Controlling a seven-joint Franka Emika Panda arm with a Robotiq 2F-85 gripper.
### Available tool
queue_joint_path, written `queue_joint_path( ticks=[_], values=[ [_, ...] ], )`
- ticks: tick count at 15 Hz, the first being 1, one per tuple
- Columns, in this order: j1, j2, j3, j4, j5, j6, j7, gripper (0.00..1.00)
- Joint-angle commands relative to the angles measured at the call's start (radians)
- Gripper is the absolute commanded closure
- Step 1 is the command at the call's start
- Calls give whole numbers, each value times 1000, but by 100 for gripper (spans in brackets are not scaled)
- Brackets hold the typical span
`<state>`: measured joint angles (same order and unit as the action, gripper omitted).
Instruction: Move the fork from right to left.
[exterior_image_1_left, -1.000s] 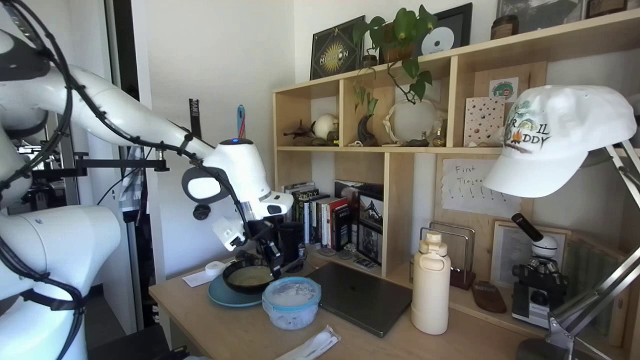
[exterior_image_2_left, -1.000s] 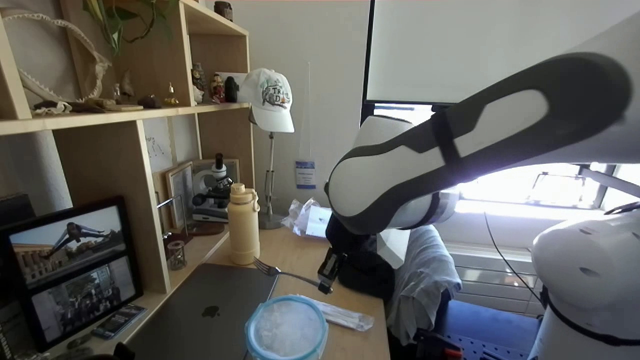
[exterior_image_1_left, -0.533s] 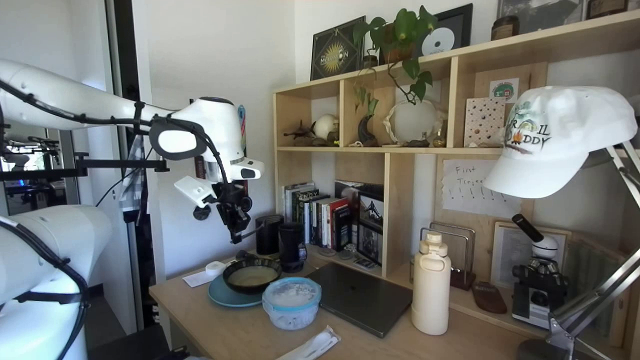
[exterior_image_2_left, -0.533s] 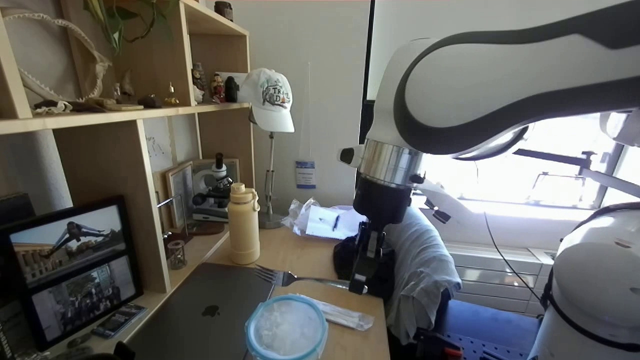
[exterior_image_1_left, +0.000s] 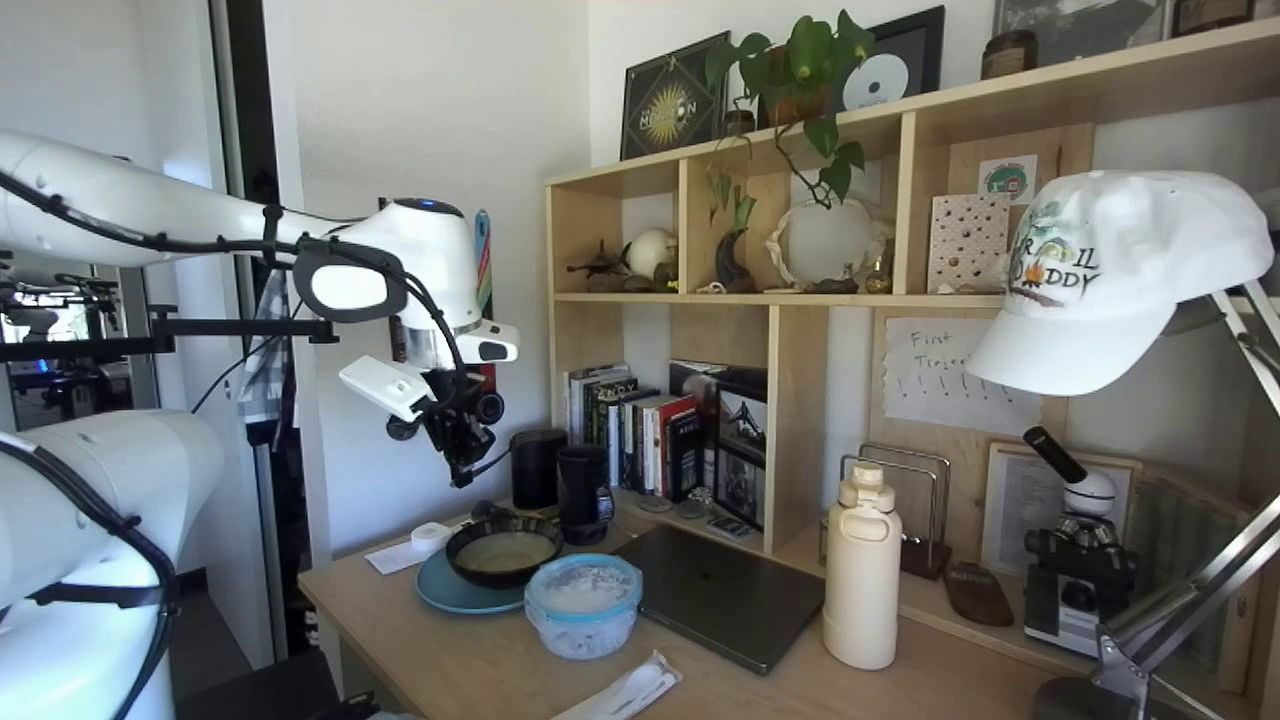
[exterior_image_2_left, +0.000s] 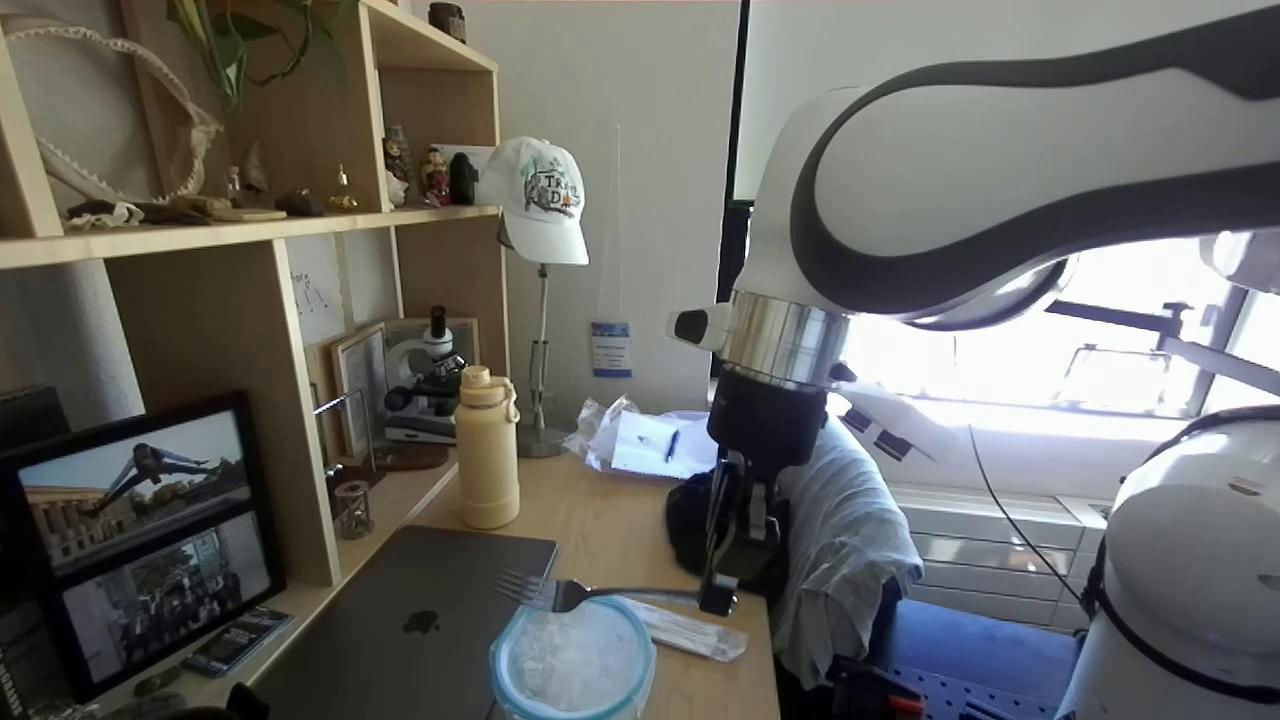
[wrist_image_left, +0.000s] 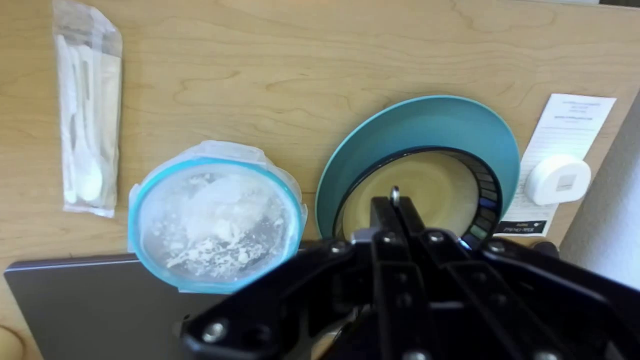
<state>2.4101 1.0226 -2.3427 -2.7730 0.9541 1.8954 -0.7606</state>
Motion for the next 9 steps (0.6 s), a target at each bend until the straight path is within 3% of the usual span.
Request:
queue_joint_path(
  ticks=[1, 9],
  values=[
    [-53, -66, 47, 21, 69, 4, -134, 97],
    [-249, -215, 295, 103, 152, 9, -360, 97]
  ],
)
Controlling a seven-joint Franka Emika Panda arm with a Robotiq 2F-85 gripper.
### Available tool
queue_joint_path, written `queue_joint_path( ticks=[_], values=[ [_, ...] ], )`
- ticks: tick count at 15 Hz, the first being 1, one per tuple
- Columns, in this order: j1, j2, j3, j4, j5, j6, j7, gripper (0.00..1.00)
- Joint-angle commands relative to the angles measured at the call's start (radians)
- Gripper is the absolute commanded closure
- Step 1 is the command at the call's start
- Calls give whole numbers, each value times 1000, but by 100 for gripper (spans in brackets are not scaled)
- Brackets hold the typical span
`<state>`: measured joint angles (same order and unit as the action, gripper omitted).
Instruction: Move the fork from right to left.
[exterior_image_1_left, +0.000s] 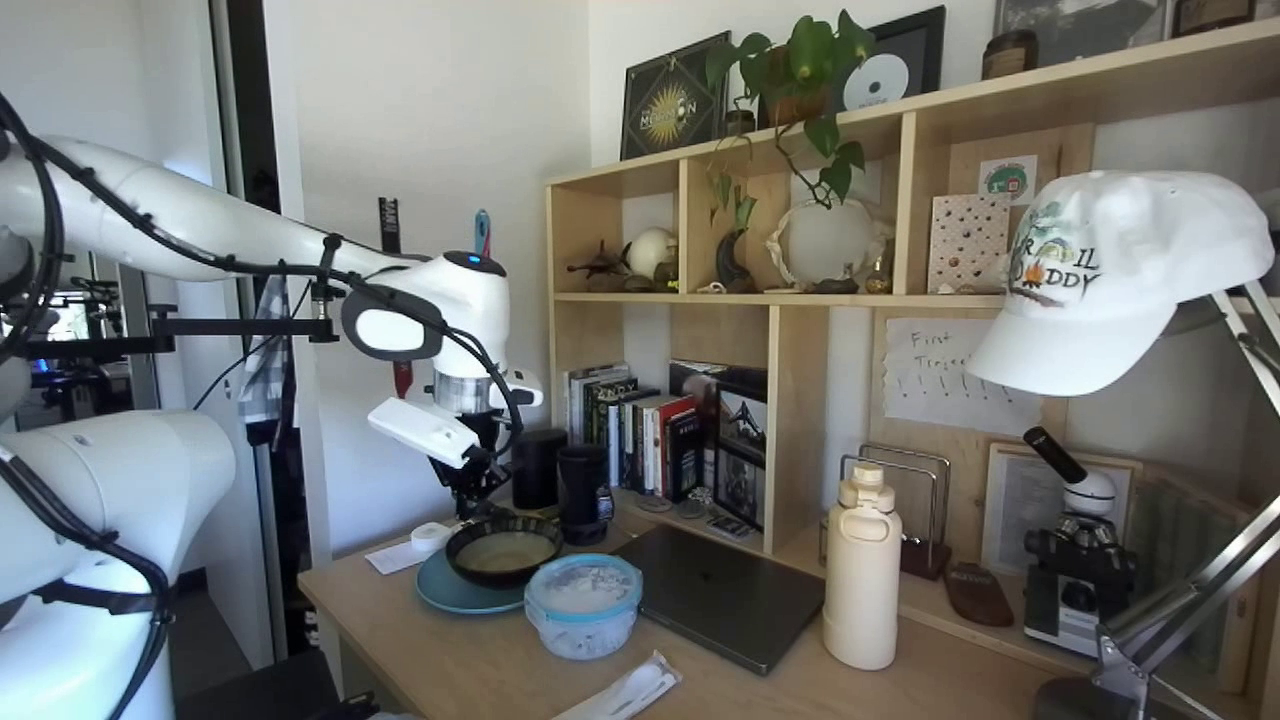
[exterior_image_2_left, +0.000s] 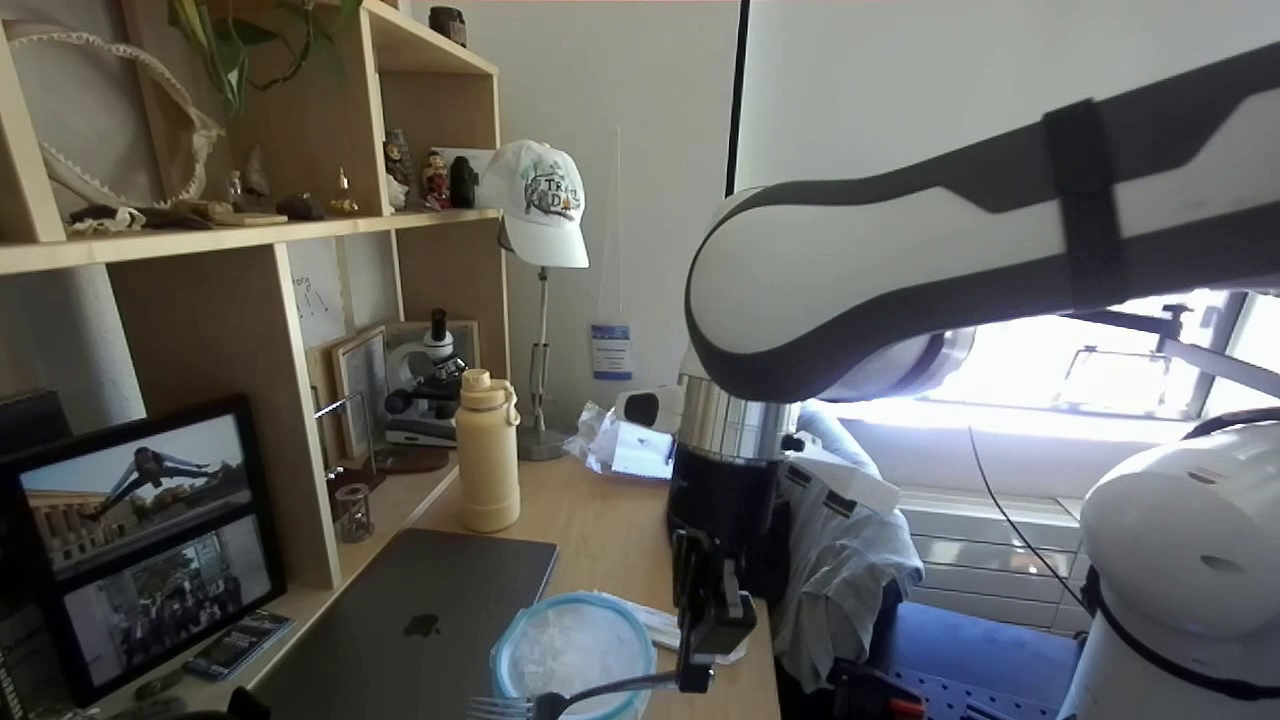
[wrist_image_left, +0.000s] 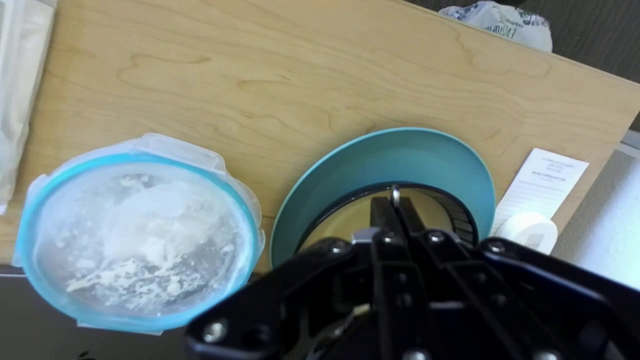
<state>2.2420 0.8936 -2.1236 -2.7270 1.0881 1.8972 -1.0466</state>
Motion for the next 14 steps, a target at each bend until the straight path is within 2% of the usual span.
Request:
queue_joint_path(
  ticks=[1, 9, 14],
  values=[
    [-110, -103, 112, 74, 19, 16, -90, 97],
    [-353, -241, 377, 225, -24, 100, -106, 97],
    [-482, -361, 547, 276, -121, 181, -75, 97]
  ],
)
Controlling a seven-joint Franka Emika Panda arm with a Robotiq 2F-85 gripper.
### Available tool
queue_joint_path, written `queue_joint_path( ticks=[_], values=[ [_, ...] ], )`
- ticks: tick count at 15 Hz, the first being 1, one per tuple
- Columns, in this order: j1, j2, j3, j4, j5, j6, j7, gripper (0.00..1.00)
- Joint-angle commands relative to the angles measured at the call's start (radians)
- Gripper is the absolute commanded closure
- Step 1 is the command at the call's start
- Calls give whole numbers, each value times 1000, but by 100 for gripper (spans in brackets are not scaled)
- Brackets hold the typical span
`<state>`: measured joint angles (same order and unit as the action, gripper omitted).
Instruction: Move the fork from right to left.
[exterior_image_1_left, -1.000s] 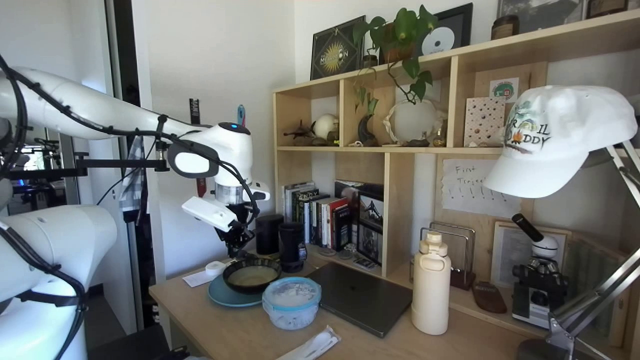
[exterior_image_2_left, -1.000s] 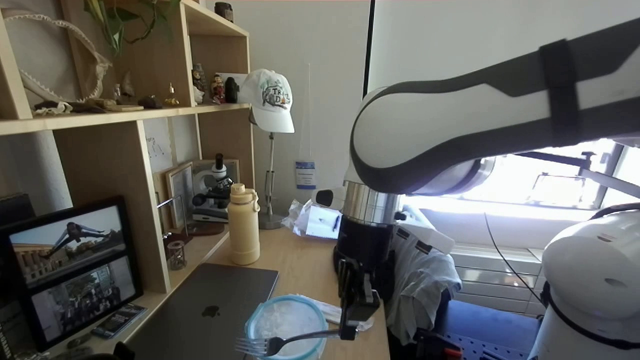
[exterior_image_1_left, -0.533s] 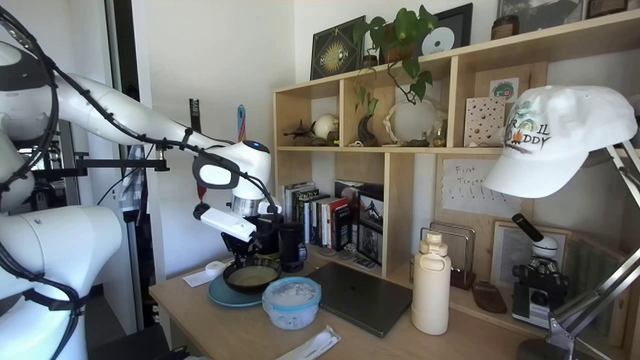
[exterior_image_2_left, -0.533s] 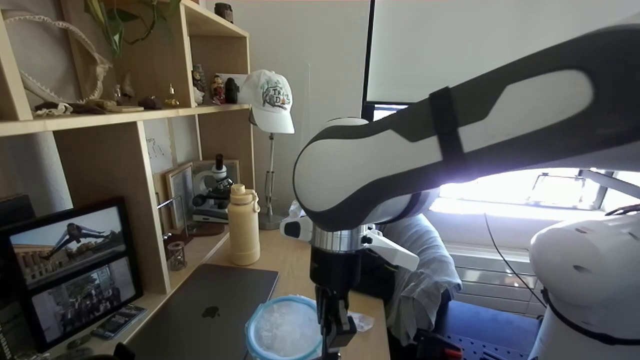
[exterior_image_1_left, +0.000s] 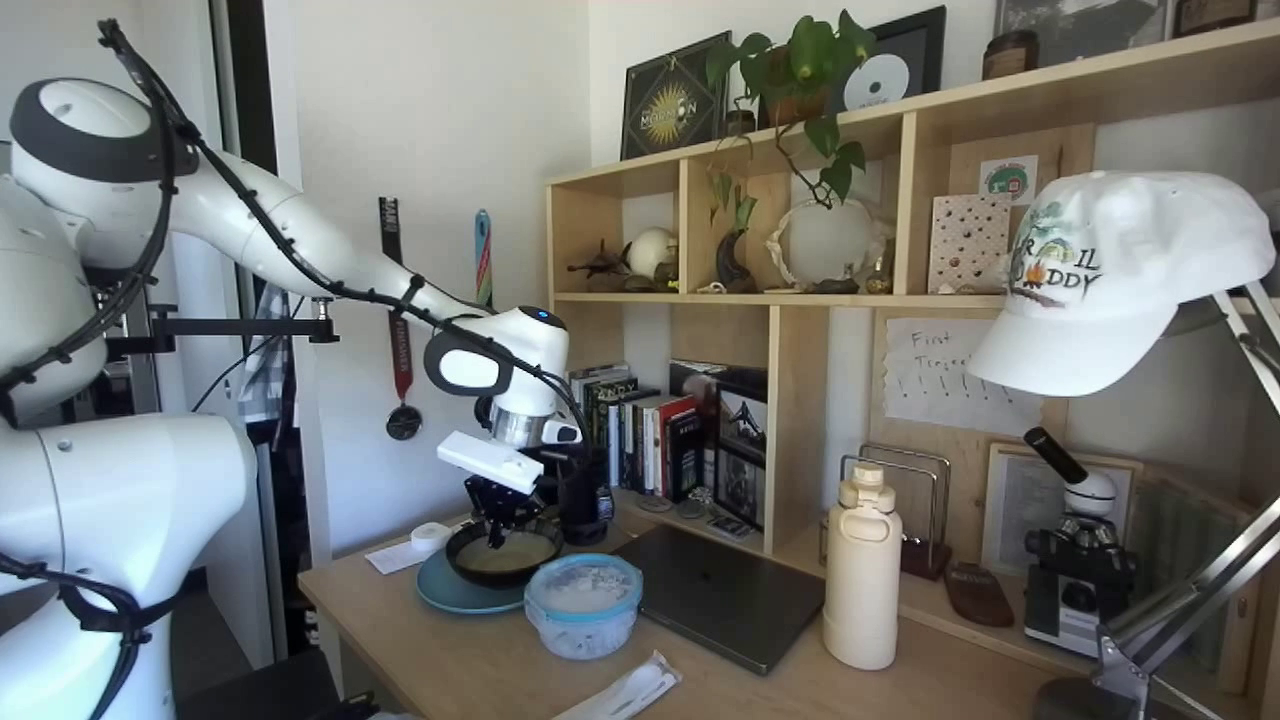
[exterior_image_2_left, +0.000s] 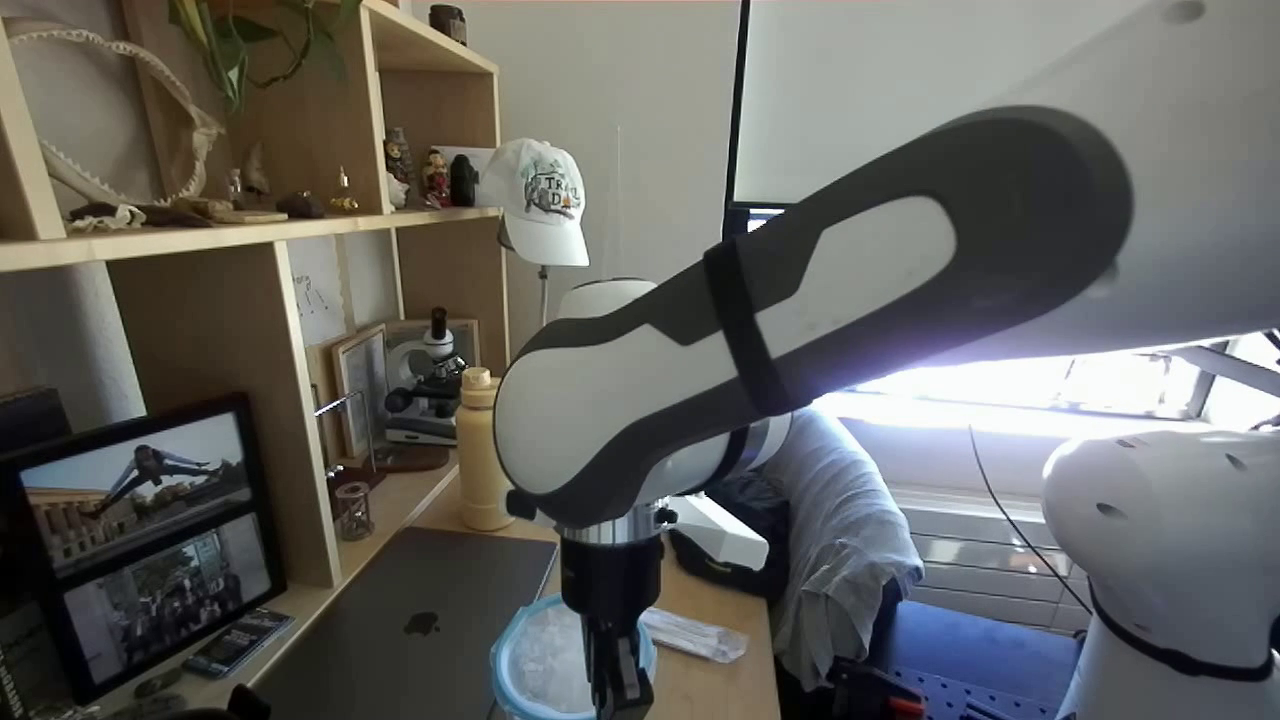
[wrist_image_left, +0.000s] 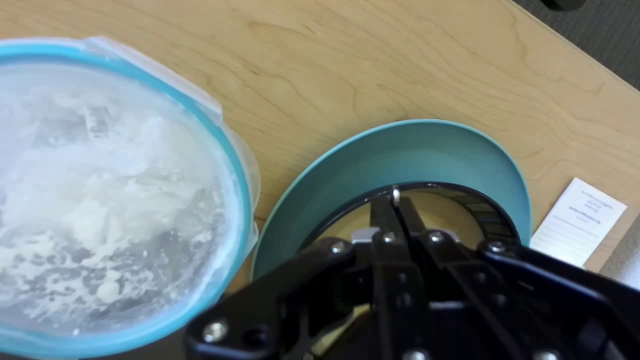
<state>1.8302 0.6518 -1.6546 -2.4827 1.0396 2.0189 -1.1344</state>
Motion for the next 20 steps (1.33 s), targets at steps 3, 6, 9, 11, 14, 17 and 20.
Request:
queue_joint_path(
  ticks=[3, 6, 9, 11, 14, 17, 20],
  values=[
    [-160, -212, 192, 39, -174, 128, 47, 97],
    [-279, -314, 332, 40, -312, 206, 119, 97],
    [-462, -414, 519, 44, -473, 267, 225, 87],
    [-621, -457, 673, 52, -558, 283, 291, 63],
    [-859, -471, 892, 66, -588, 279, 315, 41],
    [-1108, -492, 1119, 75, -597, 281, 318, 19],
    [-1356, -509, 1340, 88, -620, 283, 333, 0]
  ],
)
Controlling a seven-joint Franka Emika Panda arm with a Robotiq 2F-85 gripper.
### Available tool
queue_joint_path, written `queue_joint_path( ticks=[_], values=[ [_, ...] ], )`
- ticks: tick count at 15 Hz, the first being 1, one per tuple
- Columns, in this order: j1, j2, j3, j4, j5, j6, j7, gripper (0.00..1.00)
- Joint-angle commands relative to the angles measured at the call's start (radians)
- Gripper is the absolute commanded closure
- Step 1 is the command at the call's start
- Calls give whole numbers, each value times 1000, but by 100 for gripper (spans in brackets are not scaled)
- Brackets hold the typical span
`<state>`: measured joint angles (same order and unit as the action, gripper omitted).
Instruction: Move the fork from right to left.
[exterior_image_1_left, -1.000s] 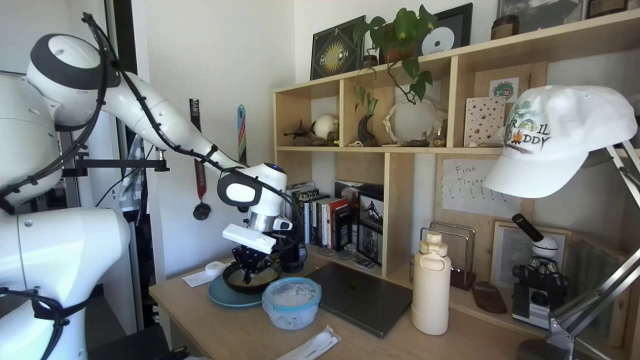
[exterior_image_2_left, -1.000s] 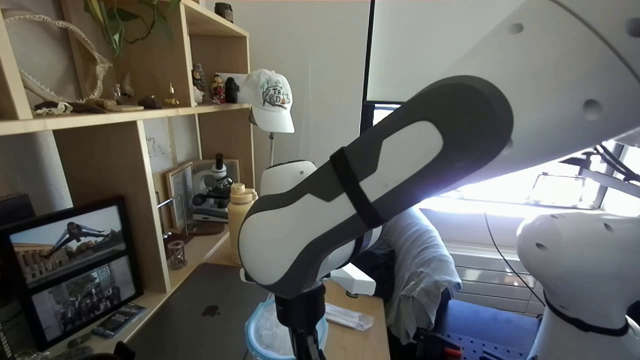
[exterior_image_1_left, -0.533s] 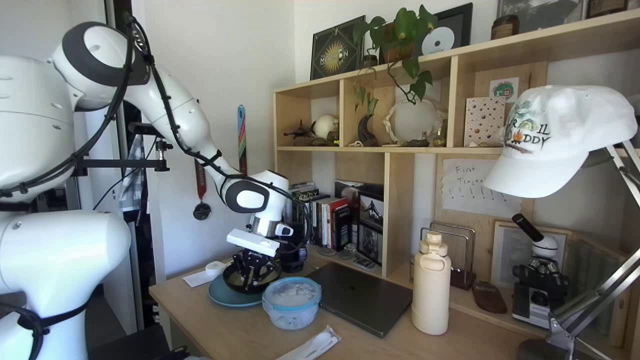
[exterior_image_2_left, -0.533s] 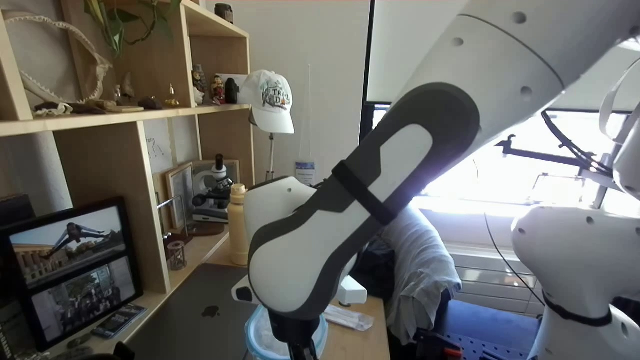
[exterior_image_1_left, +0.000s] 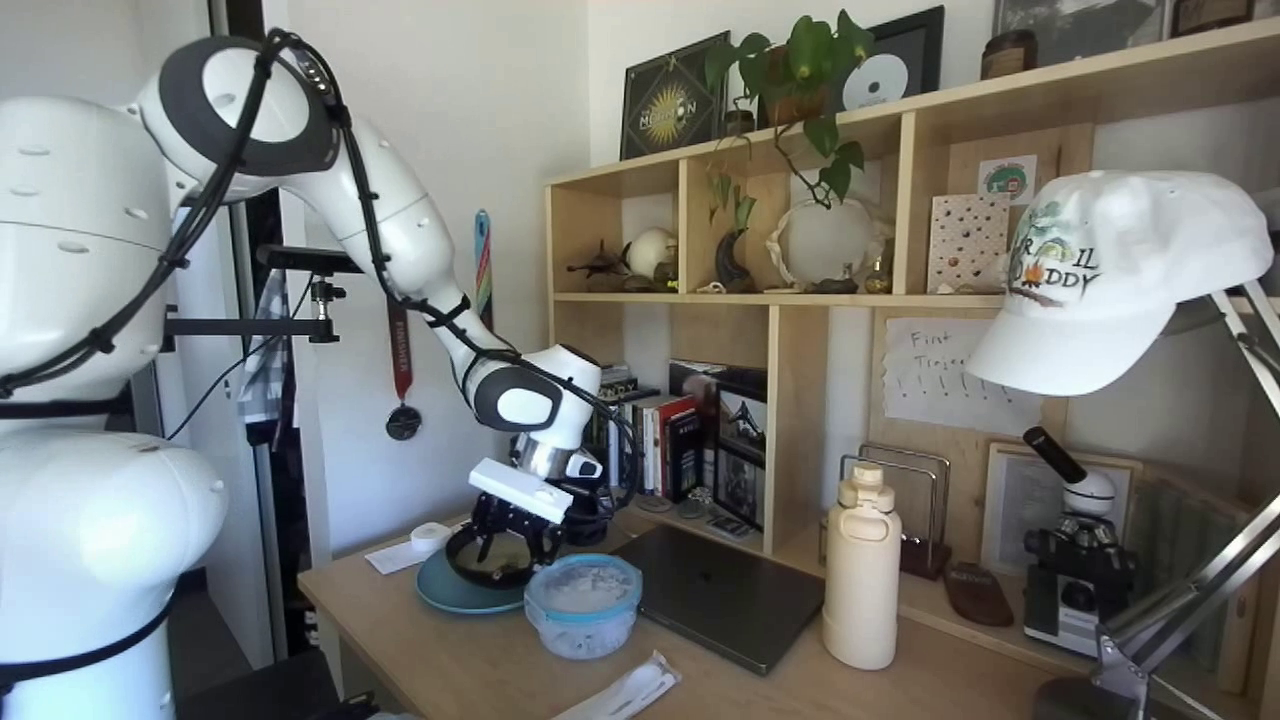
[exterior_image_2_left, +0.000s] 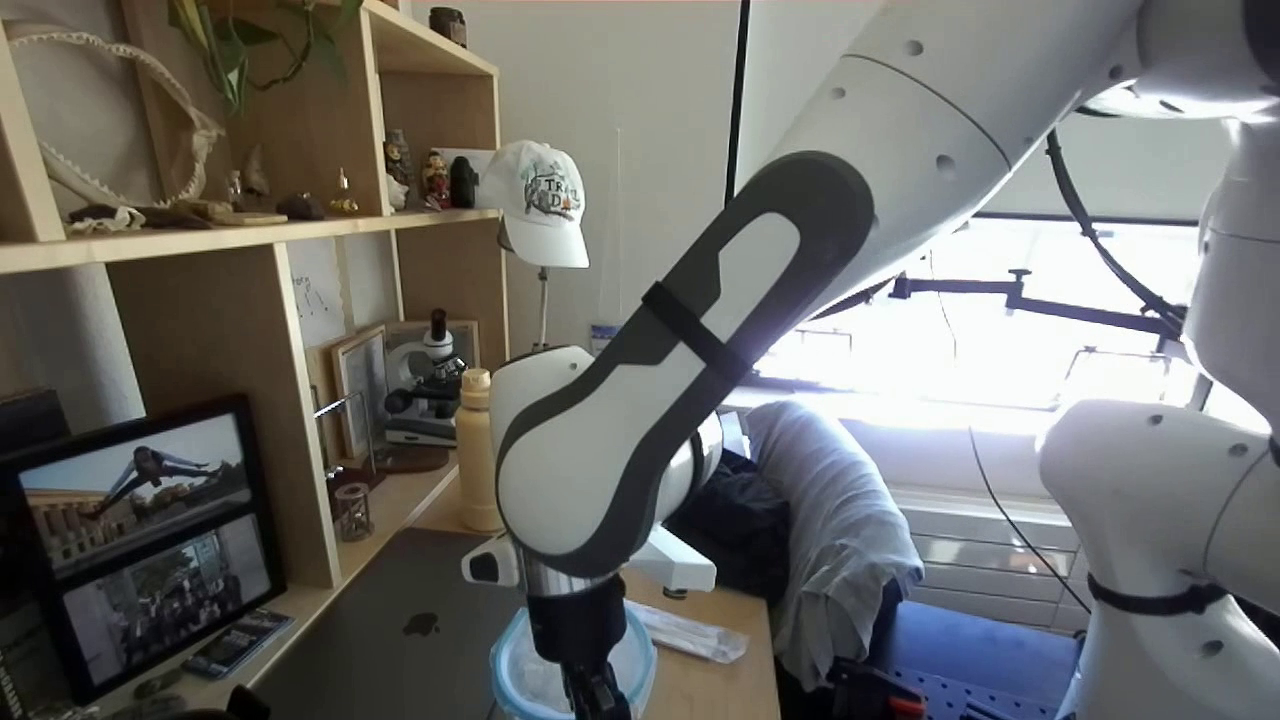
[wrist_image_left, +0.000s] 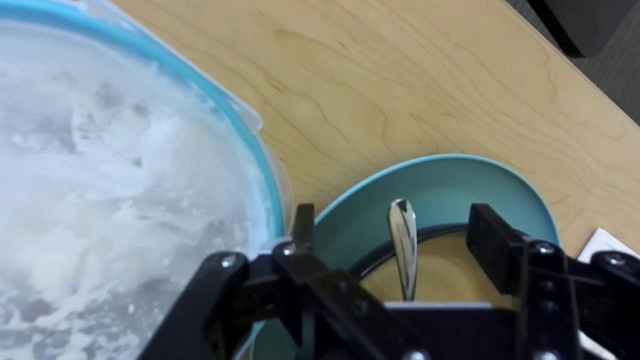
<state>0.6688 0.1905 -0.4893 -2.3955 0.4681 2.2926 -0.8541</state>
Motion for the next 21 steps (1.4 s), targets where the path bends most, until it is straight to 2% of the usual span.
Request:
queue_joint_path(
  ticks=[1, 4, 6, 8, 13, 21],
  values=[
    [-278, -65, 254, 3, -65, 1, 67, 0],
    [-435, -129, 387, -10, -104, 0, 99, 0],
    [-498, -185, 436, -22, -114, -15, 120, 0],
    [-532, -244, 464, -30, -128, -26, 148, 0],
    [-553, -395, 493, -73, -185, -32, 245, 0],
    [-544, -637, 485, -153, -277, -14, 404, 0]
  ],
)
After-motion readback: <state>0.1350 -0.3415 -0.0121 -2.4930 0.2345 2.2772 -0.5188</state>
